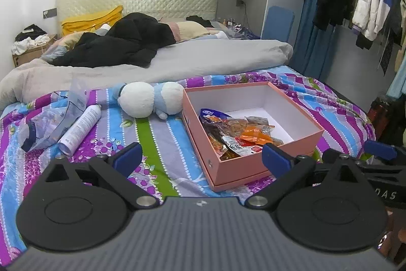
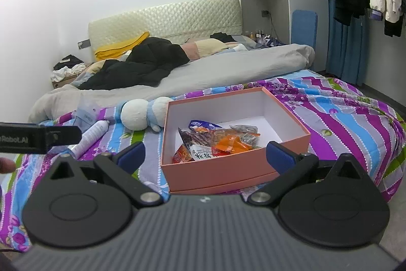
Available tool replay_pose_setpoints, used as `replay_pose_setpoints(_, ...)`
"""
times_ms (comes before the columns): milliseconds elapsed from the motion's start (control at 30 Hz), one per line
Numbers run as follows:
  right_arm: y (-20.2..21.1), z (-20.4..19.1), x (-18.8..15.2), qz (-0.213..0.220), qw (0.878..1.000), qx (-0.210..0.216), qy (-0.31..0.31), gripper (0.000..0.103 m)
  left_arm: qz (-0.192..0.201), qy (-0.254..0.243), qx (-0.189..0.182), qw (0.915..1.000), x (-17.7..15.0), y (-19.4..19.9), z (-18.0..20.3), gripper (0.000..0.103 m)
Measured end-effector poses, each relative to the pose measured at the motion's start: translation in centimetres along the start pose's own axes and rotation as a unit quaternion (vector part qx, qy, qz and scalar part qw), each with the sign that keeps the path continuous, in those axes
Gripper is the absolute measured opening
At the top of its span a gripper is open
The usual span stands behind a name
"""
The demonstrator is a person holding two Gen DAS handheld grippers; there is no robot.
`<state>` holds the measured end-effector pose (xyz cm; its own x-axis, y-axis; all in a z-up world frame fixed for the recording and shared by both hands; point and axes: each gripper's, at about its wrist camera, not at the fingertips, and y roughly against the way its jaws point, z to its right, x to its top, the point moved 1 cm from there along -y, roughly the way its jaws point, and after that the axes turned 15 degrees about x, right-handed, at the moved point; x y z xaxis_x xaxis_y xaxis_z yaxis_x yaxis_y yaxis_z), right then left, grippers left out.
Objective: Organize snacks
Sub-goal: 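Withdraw both open tools back from the pink box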
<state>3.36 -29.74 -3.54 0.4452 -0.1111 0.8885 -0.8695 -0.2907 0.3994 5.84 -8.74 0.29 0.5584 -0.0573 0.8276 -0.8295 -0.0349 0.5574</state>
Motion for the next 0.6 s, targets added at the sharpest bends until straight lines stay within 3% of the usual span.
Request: replay_pose_setpoints(600, 0.1, 0.9, 0.1, 0.005, 1.000, -0.005, -0.007, 0.103, 0.009, -0.005, -0.023, 0.9997, 0.2, -0.7, 1.3, 0.102)
